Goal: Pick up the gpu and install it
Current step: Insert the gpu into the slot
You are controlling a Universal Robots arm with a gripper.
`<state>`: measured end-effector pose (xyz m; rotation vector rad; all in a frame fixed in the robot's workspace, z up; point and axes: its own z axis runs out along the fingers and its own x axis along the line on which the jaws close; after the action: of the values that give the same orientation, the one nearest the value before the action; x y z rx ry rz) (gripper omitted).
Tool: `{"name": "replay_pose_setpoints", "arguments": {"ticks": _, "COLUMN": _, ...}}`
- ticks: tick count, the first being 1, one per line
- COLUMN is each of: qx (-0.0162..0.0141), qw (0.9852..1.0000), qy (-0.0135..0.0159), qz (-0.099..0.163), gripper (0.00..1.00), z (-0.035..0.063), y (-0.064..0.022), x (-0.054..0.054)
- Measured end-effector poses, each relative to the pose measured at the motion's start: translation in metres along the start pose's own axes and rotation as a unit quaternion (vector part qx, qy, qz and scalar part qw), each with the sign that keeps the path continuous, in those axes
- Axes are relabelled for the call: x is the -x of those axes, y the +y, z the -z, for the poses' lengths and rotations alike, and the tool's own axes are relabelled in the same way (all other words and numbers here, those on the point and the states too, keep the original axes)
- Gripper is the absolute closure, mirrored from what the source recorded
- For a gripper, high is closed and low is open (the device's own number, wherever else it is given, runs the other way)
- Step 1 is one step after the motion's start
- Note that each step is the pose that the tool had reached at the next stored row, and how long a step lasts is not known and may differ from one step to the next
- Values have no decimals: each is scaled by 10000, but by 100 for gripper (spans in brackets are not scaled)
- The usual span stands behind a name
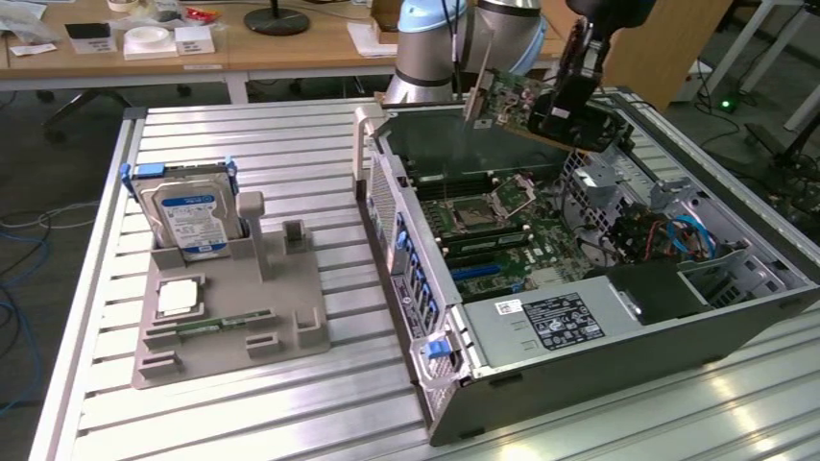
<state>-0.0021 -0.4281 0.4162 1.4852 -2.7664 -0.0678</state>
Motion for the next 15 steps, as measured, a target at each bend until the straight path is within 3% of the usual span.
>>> {"name": "replay_pose_setpoints", "arguments": {"ticks": 4, "qx": 7, "qw": 9995, "qy": 13, "qz": 326, "gripper": 72, "z": 0, "y": 0, "x": 0}}
{"name": "replay_pose_setpoints", "arguments": {"ticks": 9, "qx": 15, "qw": 9972, "qy": 29, "qz": 747, "gripper": 72, "z": 0, "y": 0, "x": 0}}
{"name": "replay_pose_setpoints", "arguments": {"ticks": 14, "qx": 23, "qw": 9929, "qy": 46, "qz": 1187, "gripper": 72, "z": -1, "y": 0, "x": 0}}
{"name": "replay_pose_setpoints", "arguments": {"ticks": 15, "qx": 27, "qw": 9906, "qy": 53, "qz": 1369, "gripper": 72, "z": -1, "y": 0, "x": 0}}
